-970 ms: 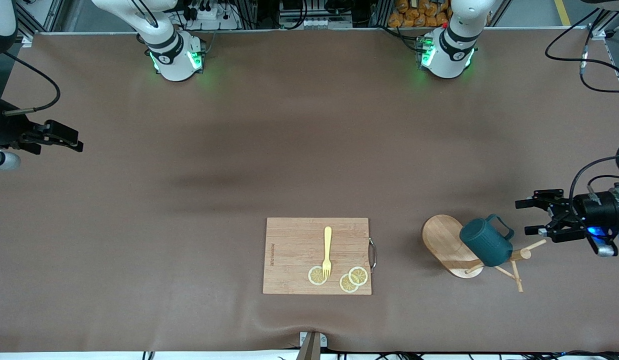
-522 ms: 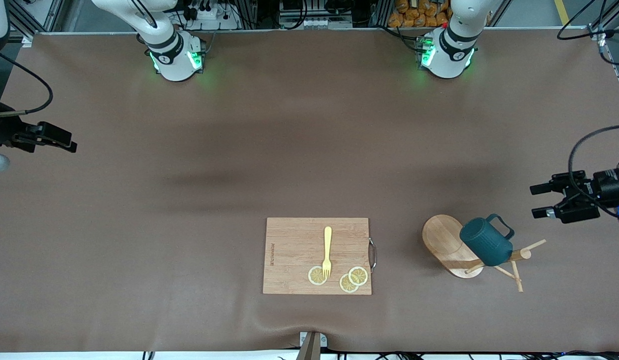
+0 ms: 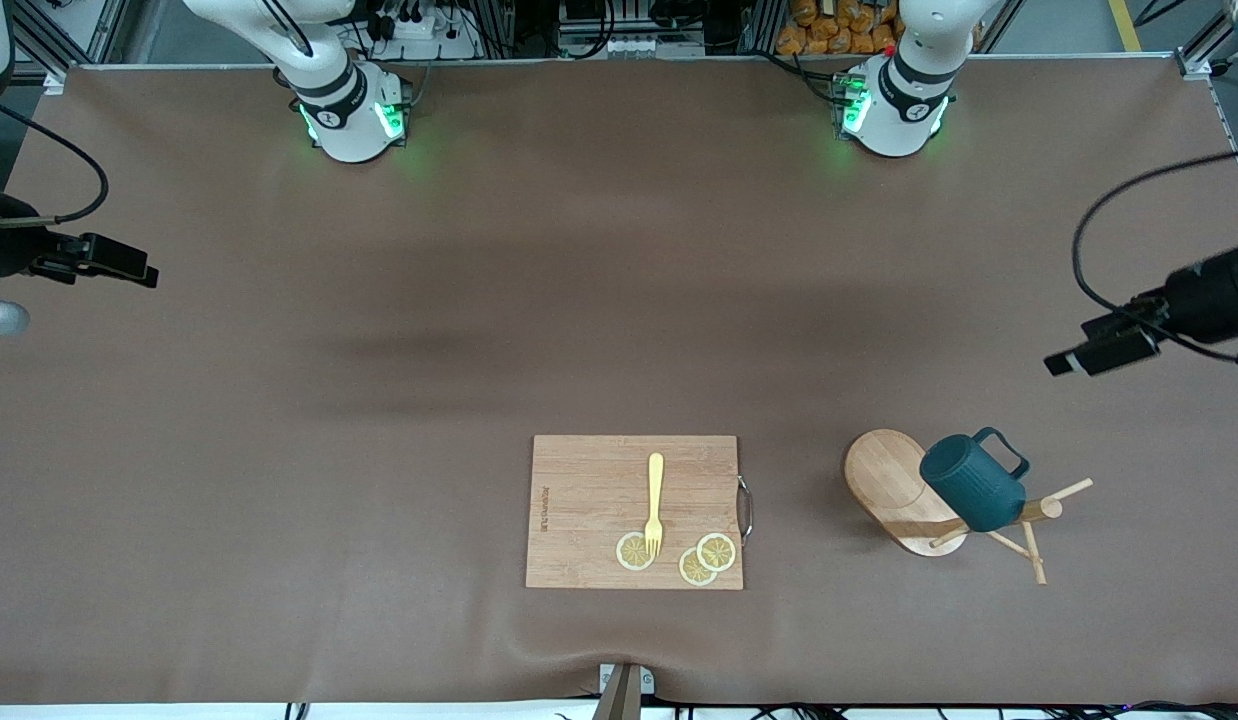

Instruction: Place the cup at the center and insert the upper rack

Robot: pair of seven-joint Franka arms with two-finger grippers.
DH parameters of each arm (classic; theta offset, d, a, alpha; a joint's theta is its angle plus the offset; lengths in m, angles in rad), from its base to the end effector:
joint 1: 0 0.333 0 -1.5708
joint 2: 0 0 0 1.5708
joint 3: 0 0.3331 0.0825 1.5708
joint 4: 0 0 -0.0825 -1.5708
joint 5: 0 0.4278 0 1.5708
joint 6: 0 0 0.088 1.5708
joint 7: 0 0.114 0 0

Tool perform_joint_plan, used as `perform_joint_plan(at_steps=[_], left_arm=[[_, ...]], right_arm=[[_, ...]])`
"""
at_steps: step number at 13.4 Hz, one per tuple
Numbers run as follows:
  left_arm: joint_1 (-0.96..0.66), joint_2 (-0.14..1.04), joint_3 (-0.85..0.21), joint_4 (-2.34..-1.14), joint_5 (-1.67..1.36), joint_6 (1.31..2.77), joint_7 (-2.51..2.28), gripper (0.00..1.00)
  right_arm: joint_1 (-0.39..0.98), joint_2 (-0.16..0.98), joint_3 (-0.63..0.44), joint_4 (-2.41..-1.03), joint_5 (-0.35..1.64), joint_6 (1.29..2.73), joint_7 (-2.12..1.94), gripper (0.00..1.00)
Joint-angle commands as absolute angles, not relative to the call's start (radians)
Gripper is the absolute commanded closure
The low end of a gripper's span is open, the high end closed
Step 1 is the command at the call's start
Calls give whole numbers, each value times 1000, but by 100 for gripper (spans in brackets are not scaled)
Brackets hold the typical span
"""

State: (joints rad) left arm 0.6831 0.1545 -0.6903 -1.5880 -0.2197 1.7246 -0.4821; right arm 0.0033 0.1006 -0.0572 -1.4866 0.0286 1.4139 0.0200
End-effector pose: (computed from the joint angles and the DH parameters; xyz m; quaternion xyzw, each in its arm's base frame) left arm 0.6469 0.0006 0.5682 0.9552 0.2509 -0.0301 0.1544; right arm 0.6110 -0.0276 0.6043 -0.9955 0.0359 0.0863 0.0129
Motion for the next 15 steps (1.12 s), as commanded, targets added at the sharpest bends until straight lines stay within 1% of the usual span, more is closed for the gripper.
perform_joint_plan(at_steps=[1, 4, 8, 11, 15], left_arm=[[696, -23, -719, -1703, -111, 1740, -323, 0], [698, -106, -744, -1717, -117, 1649, -293, 0], [687, -144, -753, -1706, -109, 1572, -206, 0], [595, -120, -750, -1675, -17, 1545, -216, 0], [586, -54, -724, -1614, 30, 1537, -216, 0]], right_arm=[[8, 89, -57, -1485, -2, 1401, 29, 0], [8, 90, -55, -1485, 0, 1402, 28, 0], [11, 92, -55, -1486, 2, 1402, 28, 0], [12, 92, -54, -1486, 3, 1404, 28, 0], [14, 94, -54, -1489, 3, 1404, 28, 0]])
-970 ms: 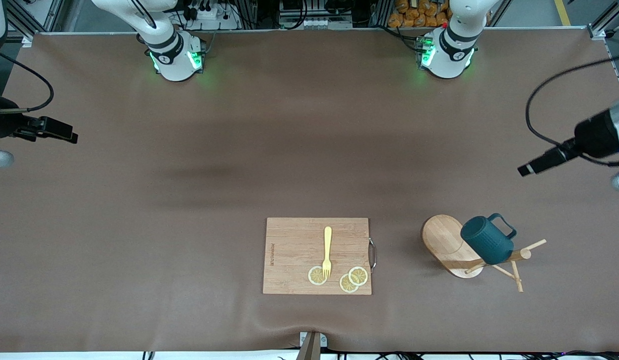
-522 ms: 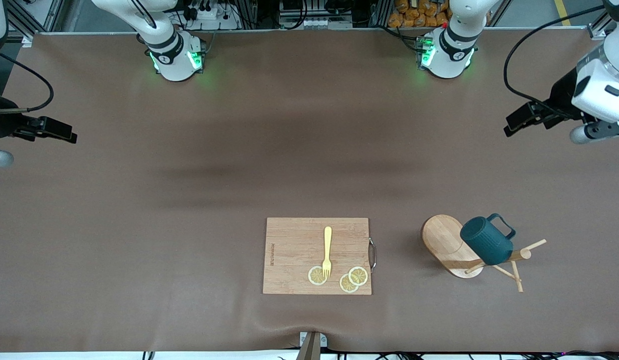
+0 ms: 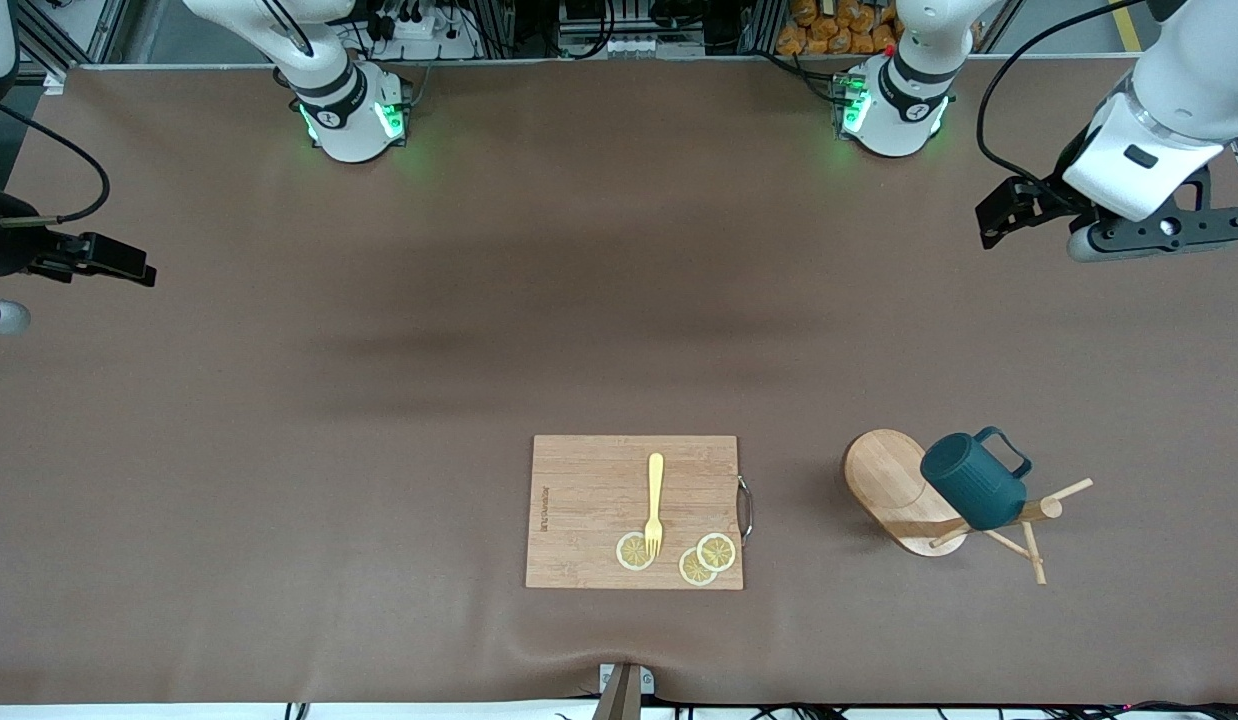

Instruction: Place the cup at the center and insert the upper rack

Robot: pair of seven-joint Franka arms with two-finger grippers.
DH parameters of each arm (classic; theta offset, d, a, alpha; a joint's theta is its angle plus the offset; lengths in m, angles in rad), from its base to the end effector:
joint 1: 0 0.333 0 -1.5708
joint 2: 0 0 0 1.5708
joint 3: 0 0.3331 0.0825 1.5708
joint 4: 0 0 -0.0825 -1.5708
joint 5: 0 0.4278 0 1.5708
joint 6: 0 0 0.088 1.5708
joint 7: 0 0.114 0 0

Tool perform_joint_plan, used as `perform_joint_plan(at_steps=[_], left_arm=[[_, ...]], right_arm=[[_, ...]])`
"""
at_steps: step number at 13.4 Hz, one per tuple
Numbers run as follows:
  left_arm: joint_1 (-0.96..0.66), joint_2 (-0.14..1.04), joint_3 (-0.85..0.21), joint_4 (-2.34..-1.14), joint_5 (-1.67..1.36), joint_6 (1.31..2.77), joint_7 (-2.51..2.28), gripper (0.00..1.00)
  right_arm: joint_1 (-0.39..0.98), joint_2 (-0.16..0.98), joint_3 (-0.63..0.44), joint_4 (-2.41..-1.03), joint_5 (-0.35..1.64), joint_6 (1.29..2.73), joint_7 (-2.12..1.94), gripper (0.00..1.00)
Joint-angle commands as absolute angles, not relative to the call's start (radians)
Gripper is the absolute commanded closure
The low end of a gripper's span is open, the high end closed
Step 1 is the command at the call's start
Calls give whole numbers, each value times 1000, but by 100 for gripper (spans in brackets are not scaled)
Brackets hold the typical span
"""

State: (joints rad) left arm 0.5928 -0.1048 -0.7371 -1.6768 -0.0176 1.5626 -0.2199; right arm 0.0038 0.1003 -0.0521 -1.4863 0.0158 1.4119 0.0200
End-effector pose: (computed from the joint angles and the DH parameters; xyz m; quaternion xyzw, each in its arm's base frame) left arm 0.5613 -0.1027 0.6239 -0.9987 -0.0399 0.0132 0.0292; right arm 0.6108 -0.0259 0.6044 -0.9956 0.0335 0.0871 0.0065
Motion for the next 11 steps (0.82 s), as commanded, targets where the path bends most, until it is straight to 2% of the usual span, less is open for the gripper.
perform_joint_plan(at_steps=[1, 11], left_arm=[[586, -43, -723, -1592, 47, 1536, -219, 0], [538, -55, -661, -1582, 0, 1496, -302, 0]], right_arm=[[14, 94, -54, -1489, 3, 1405, 28, 0], [15, 97, -54, -1491, 5, 1410, 28, 0]])
